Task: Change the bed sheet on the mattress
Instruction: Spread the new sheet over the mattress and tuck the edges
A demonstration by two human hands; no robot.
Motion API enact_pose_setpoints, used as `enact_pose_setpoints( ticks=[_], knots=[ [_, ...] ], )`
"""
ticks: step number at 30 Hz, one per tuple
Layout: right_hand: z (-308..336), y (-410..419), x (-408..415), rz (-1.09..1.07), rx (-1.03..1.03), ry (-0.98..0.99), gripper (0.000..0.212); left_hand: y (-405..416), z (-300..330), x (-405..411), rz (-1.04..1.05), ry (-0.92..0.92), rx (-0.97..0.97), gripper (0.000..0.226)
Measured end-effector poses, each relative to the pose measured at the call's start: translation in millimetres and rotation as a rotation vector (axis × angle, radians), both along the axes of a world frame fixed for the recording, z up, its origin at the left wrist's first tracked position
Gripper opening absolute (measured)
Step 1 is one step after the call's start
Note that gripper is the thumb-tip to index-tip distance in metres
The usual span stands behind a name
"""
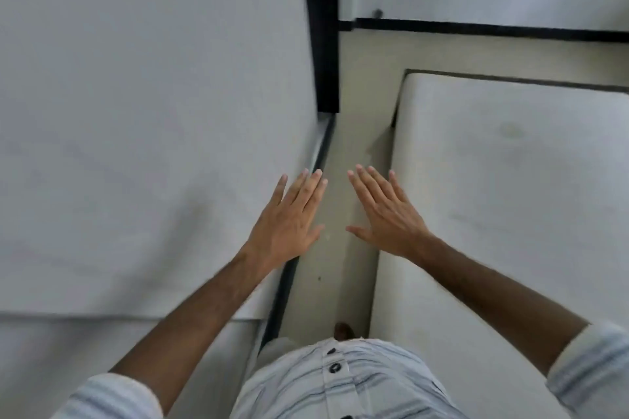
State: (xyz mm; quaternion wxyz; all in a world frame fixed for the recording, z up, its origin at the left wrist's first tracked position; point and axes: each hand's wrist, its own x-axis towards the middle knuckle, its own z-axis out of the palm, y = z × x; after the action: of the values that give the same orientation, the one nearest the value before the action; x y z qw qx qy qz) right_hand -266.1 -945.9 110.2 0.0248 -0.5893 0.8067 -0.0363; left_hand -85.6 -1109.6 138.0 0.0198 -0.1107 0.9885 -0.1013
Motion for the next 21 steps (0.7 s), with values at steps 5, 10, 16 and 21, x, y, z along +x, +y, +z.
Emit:
enact_pose_setpoints(
  ticks=[5,10,16,21],
  knots=[
    [-27,39,-90,-0.305,0.069,-0.074,0.106,-6,-15,-130,-0.198,-0.070,0.012,0.081],
    [-39,38,-164,-0.482,0.063,-0.098,0.102,-27,-29,-241,-0.333,-0.078,0.080,0.082],
    [-42,-26,-277,-0.593,0.065,-0.060,0.100,-97,-48,-375,-0.390,-0.067,0.098,0.083],
    [-22,-94,-386,-0.660,0.065,-0.026,0.098,-163,-33,-510,-0.441,-0.014,0.129,0.084]
  ],
)
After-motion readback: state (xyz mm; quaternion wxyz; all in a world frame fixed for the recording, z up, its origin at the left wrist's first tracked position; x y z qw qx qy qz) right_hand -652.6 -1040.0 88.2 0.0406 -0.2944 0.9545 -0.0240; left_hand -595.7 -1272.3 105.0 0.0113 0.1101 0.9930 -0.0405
